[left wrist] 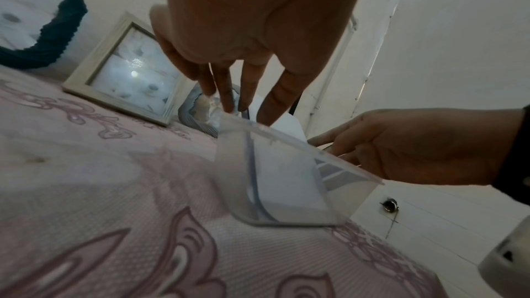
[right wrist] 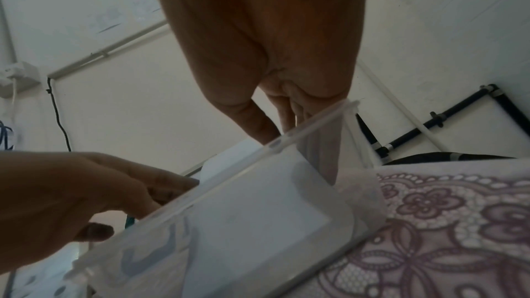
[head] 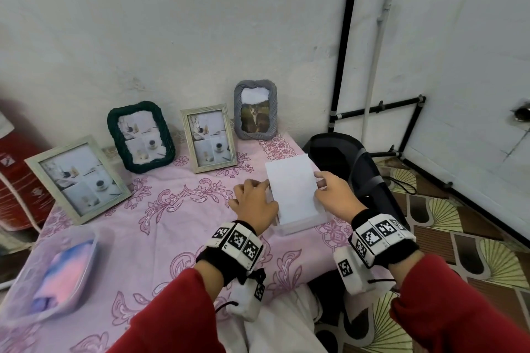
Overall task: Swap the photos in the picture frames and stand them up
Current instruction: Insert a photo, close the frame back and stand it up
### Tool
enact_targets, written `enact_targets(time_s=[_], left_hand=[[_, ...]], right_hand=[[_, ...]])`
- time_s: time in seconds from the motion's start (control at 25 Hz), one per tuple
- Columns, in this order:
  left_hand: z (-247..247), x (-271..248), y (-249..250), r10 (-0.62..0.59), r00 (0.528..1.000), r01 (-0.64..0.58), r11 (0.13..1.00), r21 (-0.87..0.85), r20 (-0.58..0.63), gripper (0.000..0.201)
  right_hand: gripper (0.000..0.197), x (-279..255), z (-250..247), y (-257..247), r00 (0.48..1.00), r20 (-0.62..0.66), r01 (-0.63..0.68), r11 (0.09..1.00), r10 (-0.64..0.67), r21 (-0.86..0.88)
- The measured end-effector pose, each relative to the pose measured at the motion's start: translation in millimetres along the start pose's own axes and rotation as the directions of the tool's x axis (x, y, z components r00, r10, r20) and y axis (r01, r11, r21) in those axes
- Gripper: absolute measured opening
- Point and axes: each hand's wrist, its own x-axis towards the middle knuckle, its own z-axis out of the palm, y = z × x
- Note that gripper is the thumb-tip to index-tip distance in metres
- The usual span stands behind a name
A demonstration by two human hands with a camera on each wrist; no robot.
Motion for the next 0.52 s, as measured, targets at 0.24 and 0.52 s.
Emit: enact_targets(time_s=[0.24, 0.52], left_hand=[[2.2, 0.0, -6.7, -0.054, 0.994, 0.067, 0.988, -0.137, 0.095, 0.061], [0.8, -0.1, -11.4, 0.051, 0.982, 0.003, 0.96, -0.282, 0.184, 0.065]], right_hand=[[0.054, -0.3, 2.2, -2.0, 0.999, 0.031, 0.013, 0.998, -0.011, -0.063], [0.061, 4.6, 7.2, -2.2, 0.996, 0.088, 0.009, 0.987, 0.005, -0.159]])
